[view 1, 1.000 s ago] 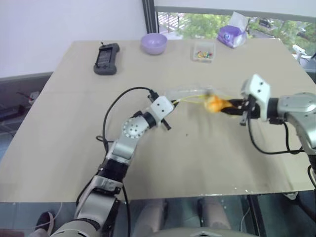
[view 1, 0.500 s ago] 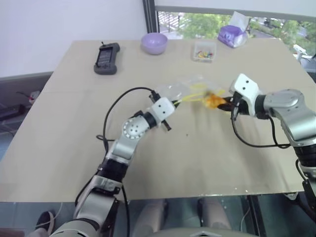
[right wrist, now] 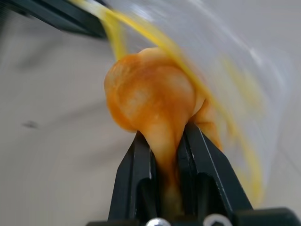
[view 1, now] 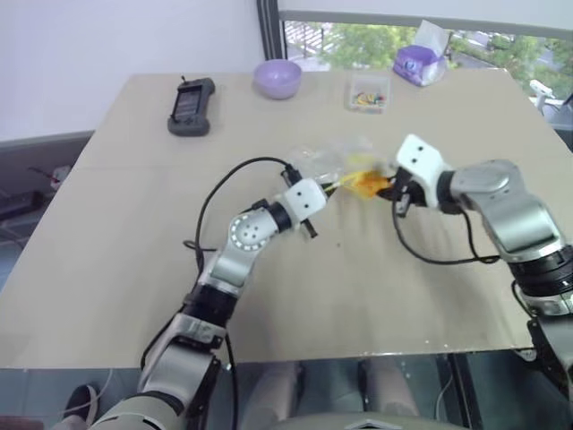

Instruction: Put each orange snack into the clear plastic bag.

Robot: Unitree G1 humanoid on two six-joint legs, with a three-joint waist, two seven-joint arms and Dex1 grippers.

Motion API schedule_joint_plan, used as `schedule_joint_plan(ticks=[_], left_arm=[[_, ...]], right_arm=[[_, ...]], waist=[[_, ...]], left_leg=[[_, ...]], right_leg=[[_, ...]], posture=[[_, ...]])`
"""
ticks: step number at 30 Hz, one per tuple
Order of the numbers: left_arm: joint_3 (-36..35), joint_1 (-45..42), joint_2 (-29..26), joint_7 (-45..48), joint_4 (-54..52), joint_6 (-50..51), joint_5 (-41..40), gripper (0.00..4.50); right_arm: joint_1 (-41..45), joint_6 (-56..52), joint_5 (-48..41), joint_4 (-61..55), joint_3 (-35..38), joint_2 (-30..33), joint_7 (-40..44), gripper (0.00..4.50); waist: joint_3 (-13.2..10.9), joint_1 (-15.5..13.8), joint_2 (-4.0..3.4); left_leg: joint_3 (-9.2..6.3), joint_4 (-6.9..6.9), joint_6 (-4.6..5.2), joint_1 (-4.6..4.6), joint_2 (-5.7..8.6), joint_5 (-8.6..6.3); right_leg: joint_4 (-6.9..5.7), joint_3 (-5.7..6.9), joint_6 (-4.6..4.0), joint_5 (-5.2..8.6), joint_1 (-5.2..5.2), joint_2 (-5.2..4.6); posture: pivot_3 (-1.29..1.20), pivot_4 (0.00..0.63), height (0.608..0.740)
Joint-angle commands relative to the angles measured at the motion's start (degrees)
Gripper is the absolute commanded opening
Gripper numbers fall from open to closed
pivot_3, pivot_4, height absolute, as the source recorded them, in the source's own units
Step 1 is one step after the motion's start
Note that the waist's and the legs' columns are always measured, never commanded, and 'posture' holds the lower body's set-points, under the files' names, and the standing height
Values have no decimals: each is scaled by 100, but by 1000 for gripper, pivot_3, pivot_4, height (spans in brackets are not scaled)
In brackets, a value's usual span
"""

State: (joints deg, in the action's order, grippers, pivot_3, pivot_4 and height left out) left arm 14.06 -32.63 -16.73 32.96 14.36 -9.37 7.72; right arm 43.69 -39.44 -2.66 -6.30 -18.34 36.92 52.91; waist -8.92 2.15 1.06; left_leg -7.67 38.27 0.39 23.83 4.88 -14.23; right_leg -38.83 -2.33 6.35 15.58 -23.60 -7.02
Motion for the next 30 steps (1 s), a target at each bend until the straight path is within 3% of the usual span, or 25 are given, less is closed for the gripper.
schedule_joint_plan(ticks=[1,6,10,16,20,24,30], left_arm=[[47,-124,38,48,-48,-185,-15,0],[72,-103,79,97,-62,-213,-25,0],[102,-89,151,124,-71,-231,-40,0],[127,-147,290,170,-47,-247,-72,0],[116,-201,349,194,-24,-242,-86,0],[96,-251,385,211,0,-258,-122,0],[108,-264,410,255,10,-277,-220,0]], right_arm=[[223,-35,101,-58,53,-31,-107,59],[486,-297,269,483,253,-300,-649,59],[574,-669,-192,524,766,-868,-942,59],[374,-244,237,1233,694,-1032,-1616,59],[233,-50,-171,933,801,-1276,-1343,59],[157,835,919,1598,101,-716,-1675,59],[29,1514,92,1036,494,-1288,-1241,59]], waist=[[0,-16,0],[0,-13,0],[0,16,0],[1,-1,-1],[0,36,-1],[1,25,-2],[1,95,-3]], left_leg=[[0,1,0,0,1,0],[0,1,0,0,3,0],[1,-3,-1,0,1,0],[0,-1,0,0,4,0],[2,-6,-1,1,3,0],[4,-5,-1,0,6,1],[5,-9,-1,-1,2,1]], right_leg=[[0,0,0,0,1,-1],[-1,0,0,0,0,-1],[-1,-2,0,0,-5,0],[-2,-2,-1,0,-5,-2],[-2,-3,-1,0,-8,-1],[-3,-4,0,0,-8,0],[-2,-12,0,0,-13,8]], posture=[[0,150,740],[0,150,740],[0,150,740],[0,150,740],[0,150,740],[0,150,740],[0,150,740]])
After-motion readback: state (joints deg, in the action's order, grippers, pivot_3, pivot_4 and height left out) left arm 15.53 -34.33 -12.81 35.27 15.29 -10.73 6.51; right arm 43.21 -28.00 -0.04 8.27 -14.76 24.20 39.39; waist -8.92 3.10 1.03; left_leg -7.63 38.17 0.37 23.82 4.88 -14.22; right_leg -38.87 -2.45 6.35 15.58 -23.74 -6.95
